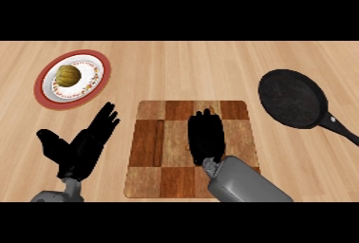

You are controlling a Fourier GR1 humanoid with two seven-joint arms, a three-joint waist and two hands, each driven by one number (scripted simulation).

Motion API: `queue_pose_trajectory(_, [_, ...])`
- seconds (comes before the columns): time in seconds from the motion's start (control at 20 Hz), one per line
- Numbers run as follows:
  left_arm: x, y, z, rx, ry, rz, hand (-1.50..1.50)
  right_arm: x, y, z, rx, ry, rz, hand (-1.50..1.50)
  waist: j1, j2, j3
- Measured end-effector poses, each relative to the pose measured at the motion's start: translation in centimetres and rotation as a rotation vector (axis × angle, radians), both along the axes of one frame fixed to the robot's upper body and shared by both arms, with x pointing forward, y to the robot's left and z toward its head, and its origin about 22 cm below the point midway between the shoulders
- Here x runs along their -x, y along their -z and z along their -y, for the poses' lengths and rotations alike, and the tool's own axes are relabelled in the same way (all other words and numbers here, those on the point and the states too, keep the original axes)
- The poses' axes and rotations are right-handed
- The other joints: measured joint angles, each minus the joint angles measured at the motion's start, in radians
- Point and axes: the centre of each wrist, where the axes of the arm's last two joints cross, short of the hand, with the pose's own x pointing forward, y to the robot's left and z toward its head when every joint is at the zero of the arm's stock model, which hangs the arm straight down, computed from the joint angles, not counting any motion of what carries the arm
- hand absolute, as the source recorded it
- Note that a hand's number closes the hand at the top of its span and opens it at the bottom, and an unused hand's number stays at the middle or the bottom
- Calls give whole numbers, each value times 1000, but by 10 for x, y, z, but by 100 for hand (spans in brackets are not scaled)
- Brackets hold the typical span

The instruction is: Pick the croissant from the cutting board and place it in the pan

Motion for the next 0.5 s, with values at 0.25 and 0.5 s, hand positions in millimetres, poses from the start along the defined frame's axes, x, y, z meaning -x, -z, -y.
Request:
queue_pose_trajectory(0.25, [0,-3,1,-2,6,1,0,27,-36,18,-164,55,258,150,10,3,0])
queue_pose_trajectory(0.5, [5,-2,5,1,17,8,0,57,-67,40,-392,123,412,150,25,9,0])
